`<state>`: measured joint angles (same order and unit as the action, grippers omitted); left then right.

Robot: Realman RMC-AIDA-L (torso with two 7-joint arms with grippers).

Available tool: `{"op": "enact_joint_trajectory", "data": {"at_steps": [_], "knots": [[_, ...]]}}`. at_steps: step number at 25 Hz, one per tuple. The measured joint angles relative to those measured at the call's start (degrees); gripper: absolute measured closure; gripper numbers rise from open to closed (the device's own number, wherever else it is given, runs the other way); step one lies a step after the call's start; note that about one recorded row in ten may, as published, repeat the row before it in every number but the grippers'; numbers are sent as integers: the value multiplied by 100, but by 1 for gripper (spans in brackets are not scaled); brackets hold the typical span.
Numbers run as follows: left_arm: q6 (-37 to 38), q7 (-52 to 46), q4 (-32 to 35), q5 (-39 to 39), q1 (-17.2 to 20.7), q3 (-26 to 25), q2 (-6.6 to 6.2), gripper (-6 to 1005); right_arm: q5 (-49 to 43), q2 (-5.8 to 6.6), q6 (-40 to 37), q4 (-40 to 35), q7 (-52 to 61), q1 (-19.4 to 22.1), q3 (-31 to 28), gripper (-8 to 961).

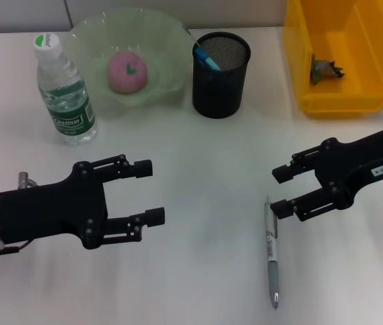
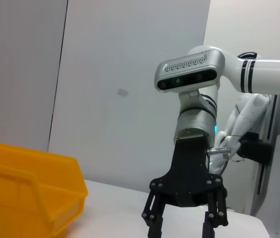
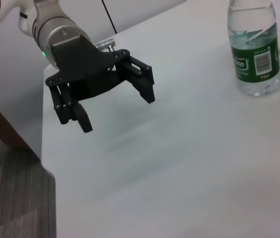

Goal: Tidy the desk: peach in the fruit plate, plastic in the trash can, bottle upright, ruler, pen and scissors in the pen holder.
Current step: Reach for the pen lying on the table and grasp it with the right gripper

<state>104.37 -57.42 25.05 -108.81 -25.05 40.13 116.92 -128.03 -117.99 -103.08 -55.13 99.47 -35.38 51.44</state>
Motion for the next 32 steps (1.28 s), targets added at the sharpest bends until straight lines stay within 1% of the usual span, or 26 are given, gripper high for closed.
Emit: {"op": "enact_joint_trajectory", "data": {"at_steps": [6, 9, 13, 14, 15, 16, 18, 20, 21, 25, 26, 29, 32], "knots": [[-69, 7, 0, 0, 0, 37, 11, 223, -131, -15, -29, -45, 86, -102, -1, 244], [-69, 7, 0, 0, -9, 39, 13, 223, -319, -14, -96, -190, 501, -266, 124, 246], [-76, 10, 0, 0, -35, 85, 21, 223, -636, -10, -199, -457, 1243, -573, 609, 249], [-77, 10, 0, 0, -38, 90, 21, 223, -736, -11, -245, -498, 1437, -674, 763, 250], [-81, 10, 0, 0, -46, 101, 24, 224, -913, -14, -296, -528, 1795, -862, 1007, 251], [-83, 11, 0, 0, -49, 103, 24, 224, -913, -14, -296, -528, 1795, -862, 1007, 251], [-84, 11, 0, 0, -49, 104, 24, 224, -1094, -14, -305, -530, 2146, -1047, 1216, 253], [-95, 12, 0, 0, -51, 104, 24, 224, -1389, -31, -298, -512, 2609, -1312, 1488, 255], [-97, 12, 0, 0, -52, 104, 24, 224, -1389, -31, -298, -512, 2609, -1312, 1488, 255], [-122, 12, 0, 0, -52, 103, 21, 224, -1831, -95, -259, -446, 3379, -1713, 1935, 259], [-122, 12, 0, 0, -52, 103, 21, 224, -1831, -95, -259, -446, 3379, -1713, 1935, 259], [-151, 12, 0, 0, -52, 101, 21, 224, -1856, -107, -233, -288, 3881, -1936, 2175, 262], [-165, 12, 0, 1, -52, 100, 24, 224, -1859, -125, -188, -95, 4412, -2154, 2518, 264]]}}
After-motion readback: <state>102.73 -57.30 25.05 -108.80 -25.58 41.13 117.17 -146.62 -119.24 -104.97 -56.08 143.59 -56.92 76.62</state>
